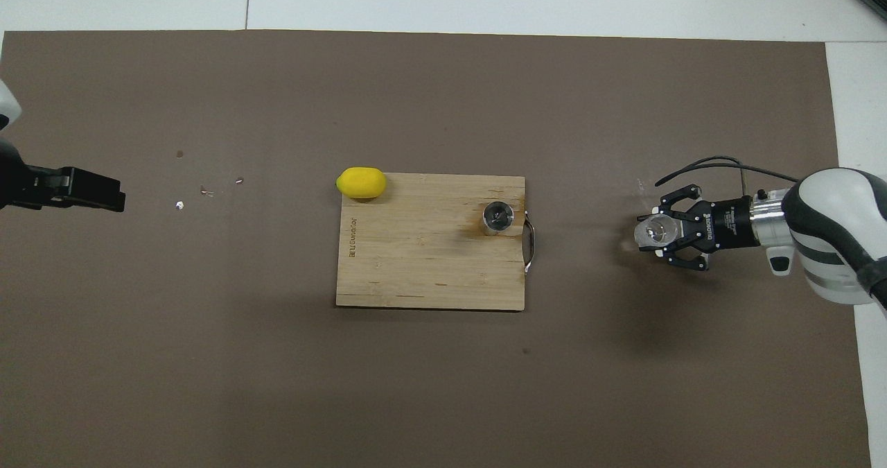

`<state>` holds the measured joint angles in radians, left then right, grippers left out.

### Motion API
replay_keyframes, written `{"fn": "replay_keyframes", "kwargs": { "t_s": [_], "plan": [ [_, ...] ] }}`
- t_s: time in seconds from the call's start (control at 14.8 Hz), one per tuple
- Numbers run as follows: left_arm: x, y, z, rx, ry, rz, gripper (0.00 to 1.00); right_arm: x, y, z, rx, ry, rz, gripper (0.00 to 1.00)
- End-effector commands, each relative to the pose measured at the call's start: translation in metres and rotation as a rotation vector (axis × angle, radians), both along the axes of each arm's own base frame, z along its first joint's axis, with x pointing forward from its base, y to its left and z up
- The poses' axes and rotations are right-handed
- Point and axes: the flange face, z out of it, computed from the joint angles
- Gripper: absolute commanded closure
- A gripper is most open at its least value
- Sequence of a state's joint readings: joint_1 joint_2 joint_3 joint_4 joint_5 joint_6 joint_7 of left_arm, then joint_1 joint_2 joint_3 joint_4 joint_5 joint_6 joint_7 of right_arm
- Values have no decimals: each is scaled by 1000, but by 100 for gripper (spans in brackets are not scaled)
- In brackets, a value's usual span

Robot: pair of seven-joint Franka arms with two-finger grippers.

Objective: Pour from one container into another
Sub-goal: 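Carry the glass cup with the right gripper back to its spot, then lower the glass cup onto the table and open the right gripper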

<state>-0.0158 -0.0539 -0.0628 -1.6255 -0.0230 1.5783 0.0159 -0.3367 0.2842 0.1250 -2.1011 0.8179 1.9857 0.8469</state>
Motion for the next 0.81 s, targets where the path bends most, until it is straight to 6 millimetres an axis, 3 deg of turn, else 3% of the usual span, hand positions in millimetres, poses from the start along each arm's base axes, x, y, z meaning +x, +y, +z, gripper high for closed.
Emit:
{"fn": "replay_keyframes", "kwargs": {
  "t_s": [0.0, 0.34, 0.41, 0.47, 0.54, 0.68, 0.75],
  "plan": [
    [-4, 3, 2, -9, 1, 2, 0, -7, -6, -12, 45, -19, 9, 100],
    [-4, 3, 2, -9, 1, 2, 0, -21, -14, -23, 49, -18, 10, 100],
    [-4, 3, 2, -9, 1, 4, 0, -25, -14, -25, 46, -14, 7, 91],
    [-4, 3, 2, -9, 0, 2, 0, -28, -16, -28, 40, -11, -3, 76],
    [-4, 2, 2, -9, 1, 1, 0, -32, -22, -31, 33, -9, -19, 68],
    [-4, 3, 2, -9, 1, 2, 0, -35, -26, -32, 29, -13, -21, 12],
    [-4, 3, 2, -9, 1, 2, 0, -36, -28, -32, 29, -19, -20, 2]
  ]
}}
